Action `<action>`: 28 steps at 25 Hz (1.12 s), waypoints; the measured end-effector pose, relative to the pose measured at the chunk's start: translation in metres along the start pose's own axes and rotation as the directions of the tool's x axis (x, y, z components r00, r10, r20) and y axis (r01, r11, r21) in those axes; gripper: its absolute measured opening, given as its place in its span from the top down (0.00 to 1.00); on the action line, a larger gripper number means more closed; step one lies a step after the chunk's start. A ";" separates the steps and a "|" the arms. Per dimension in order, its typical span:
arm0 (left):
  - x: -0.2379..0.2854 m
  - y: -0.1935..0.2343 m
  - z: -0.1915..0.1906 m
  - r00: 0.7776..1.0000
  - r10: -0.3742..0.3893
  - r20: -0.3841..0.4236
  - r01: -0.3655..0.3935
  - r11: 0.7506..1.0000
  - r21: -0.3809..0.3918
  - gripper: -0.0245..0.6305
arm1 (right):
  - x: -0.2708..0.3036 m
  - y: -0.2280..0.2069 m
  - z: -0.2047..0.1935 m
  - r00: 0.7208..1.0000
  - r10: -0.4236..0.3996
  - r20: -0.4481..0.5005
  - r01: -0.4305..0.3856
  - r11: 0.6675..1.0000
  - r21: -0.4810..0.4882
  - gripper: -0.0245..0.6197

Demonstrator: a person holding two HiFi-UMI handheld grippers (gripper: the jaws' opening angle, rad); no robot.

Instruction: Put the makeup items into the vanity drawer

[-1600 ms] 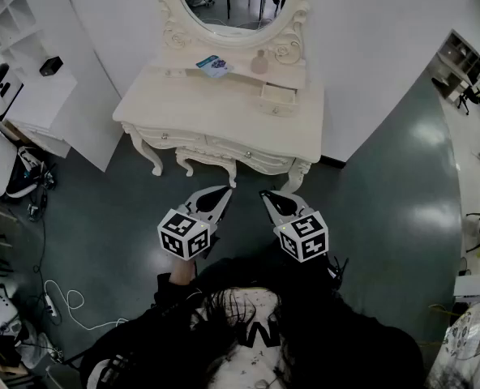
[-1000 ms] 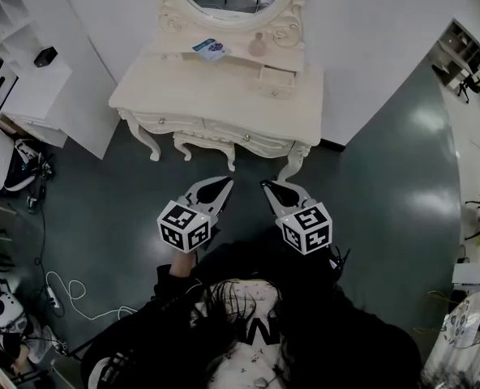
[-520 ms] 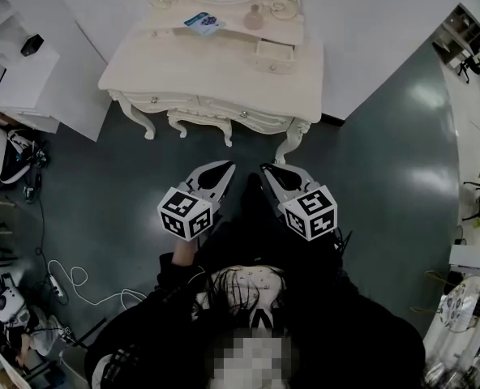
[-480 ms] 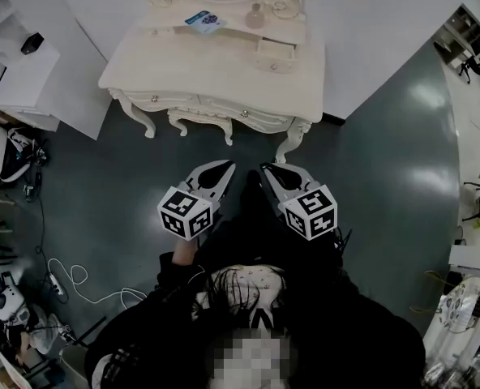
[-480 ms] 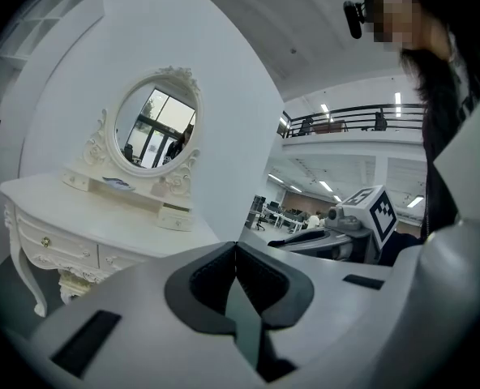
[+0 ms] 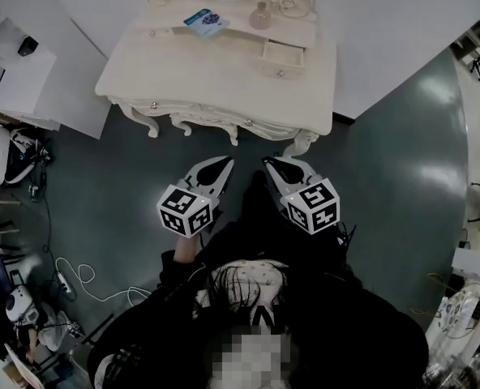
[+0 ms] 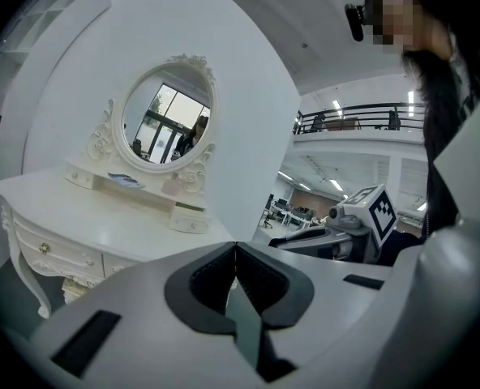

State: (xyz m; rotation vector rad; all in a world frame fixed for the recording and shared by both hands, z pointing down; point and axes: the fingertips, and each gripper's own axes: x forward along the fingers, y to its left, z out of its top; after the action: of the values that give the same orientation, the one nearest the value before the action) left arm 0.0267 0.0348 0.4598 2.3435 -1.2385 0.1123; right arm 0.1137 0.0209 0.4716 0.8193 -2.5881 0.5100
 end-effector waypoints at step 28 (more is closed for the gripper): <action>0.161 0.117 0.109 0.994 0.089 -0.056 -0.088 0.996 0.016 0.96 | 0.128 -0.186 0.115 0.998 0.058 -0.003 -0.058 0.998 -0.024 0.91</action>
State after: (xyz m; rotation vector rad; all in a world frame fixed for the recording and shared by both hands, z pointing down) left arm 0.0114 -0.1916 0.4543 2.2811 -1.3174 0.2163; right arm 0.1018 -0.2323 0.4719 0.7369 -2.6169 0.4956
